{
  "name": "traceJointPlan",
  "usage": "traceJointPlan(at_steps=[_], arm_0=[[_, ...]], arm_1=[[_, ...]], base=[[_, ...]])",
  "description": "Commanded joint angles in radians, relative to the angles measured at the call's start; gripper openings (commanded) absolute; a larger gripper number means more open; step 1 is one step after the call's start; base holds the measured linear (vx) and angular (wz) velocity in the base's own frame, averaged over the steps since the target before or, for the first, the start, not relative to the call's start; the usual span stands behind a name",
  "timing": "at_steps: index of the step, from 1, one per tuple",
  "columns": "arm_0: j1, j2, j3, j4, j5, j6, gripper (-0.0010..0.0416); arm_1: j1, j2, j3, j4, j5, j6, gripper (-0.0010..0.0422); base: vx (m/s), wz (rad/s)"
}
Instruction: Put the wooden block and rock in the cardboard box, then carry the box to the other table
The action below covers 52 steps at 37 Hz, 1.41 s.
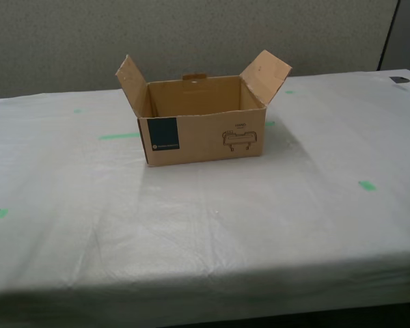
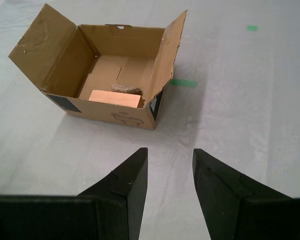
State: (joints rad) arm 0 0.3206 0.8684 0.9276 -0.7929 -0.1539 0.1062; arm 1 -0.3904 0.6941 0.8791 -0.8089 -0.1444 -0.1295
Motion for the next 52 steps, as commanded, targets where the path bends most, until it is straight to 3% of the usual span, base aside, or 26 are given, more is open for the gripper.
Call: traceJointPlan(at_steps=[1, 52], arm_0=[[0.001, 0.000, 0.001, 0.001, 0.002, 0.002, 0.0121], [0.001, 0.000, 0.001, 0.001, 0.002, 0.002, 0.0121]], arm_1=[[0.000, 0.000, 0.001, 0.000, 0.003, -0.001, 0.0307], [0.000, 0.000, 0.001, 0.000, 0.003, -0.001, 0.0307]], base=[[0.000, 0.000], [0.000, 0.000]])
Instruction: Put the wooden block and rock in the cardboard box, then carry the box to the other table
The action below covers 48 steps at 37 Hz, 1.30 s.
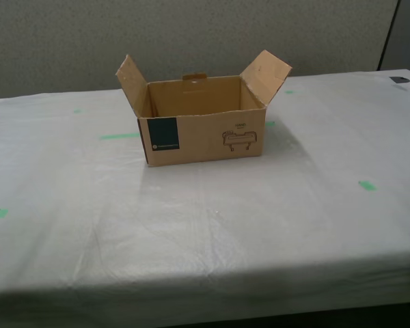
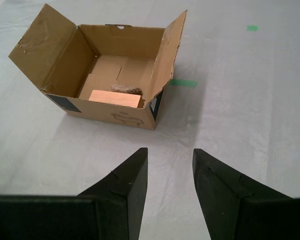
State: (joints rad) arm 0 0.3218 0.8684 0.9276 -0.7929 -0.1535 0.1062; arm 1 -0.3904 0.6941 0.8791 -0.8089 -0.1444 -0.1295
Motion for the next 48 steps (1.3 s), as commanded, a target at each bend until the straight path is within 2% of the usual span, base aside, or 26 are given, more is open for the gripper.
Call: traceJointPlan(at_steps=[1, 48], arm_0=[[0.000, 0.000, 0.001, 0.001, 0.002, 0.002, 0.0121], [0.000, 0.000, 0.001, 0.001, 0.002, 0.002, 0.0121]], arm_1=[[0.000, 0.000, 0.001, 0.000, 0.003, -0.001, 0.0307], [0.000, 0.000, 0.001, 0.000, 0.003, -0.001, 0.0307]], base=[[0.000, 0.000], [0.000, 0.000]])
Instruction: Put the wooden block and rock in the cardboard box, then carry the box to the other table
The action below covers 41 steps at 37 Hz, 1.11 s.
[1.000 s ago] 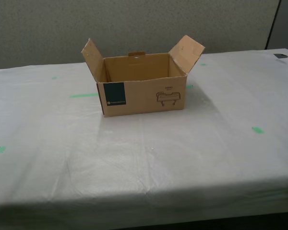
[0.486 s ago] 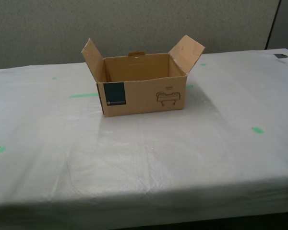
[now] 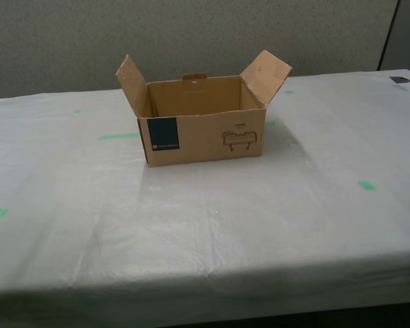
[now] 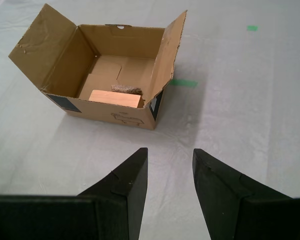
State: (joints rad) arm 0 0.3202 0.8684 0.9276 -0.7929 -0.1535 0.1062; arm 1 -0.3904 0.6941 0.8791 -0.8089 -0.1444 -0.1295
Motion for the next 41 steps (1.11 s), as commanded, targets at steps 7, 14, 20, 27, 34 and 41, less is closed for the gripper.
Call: traceJointPlan(at_steps=[7, 14, 20, 27, 34, 41], arm_0=[[0.001, 0.000, 0.001, 0.001, 0.002, 0.002, 0.0121], [0.001, 0.000, 0.001, 0.001, 0.002, 0.002, 0.0121], [0.001, 0.000, 0.001, 0.001, 0.002, 0.002, 0.0121], [0.001, 0.000, 0.001, 0.001, 0.002, 0.002, 0.0122], [0.001, 0.000, 0.001, 0.001, 0.002, 0.002, 0.0122], [0.001, 0.000, 0.001, 0.001, 0.002, 0.002, 0.0121]], arm_1=[[0.000, 0.000, 0.001, 0.000, 0.003, -0.001, 0.0307], [0.000, 0.000, 0.001, 0.000, 0.003, -0.001, 0.0307], [0.000, 0.000, 0.001, 0.000, 0.003, -0.001, 0.0307], [0.000, 0.000, 0.001, 0.000, 0.003, -0.001, 0.0307], [0.000, 0.000, 0.001, 0.000, 0.003, -0.001, 0.0307], [0.000, 0.000, 0.001, 0.000, 0.003, -0.001, 0.0307]], base=[[0.000, 0.000], [0.000, 0.000], [0.000, 0.000], [0.000, 0.000], [0.000, 0.000], [0.000, 0.000]])
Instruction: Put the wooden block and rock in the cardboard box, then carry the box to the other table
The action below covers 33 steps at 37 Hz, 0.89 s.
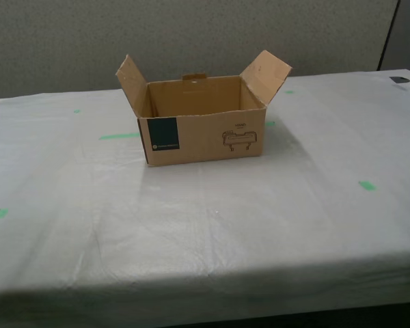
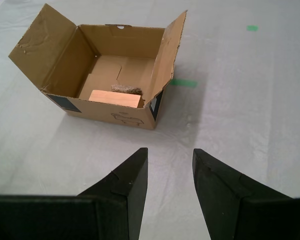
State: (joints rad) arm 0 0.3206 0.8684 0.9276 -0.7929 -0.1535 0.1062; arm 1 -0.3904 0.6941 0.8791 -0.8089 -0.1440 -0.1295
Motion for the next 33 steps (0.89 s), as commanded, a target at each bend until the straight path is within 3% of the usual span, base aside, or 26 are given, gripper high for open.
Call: traceJointPlan(at_steps=[1, 33], arm_0=[[0.001, 0.000, 0.001, 0.001, 0.002, 0.002, 0.0121], [0.001, 0.000, 0.001, 0.001, 0.002, 0.002, 0.0121]], arm_1=[[0.000, 0.000, 0.001, 0.000, 0.002, -0.001, 0.0307], [0.000, 0.000, 0.001, 0.000, 0.002, -0.001, 0.0307]], base=[[0.000, 0.000], [0.000, 0.000]])
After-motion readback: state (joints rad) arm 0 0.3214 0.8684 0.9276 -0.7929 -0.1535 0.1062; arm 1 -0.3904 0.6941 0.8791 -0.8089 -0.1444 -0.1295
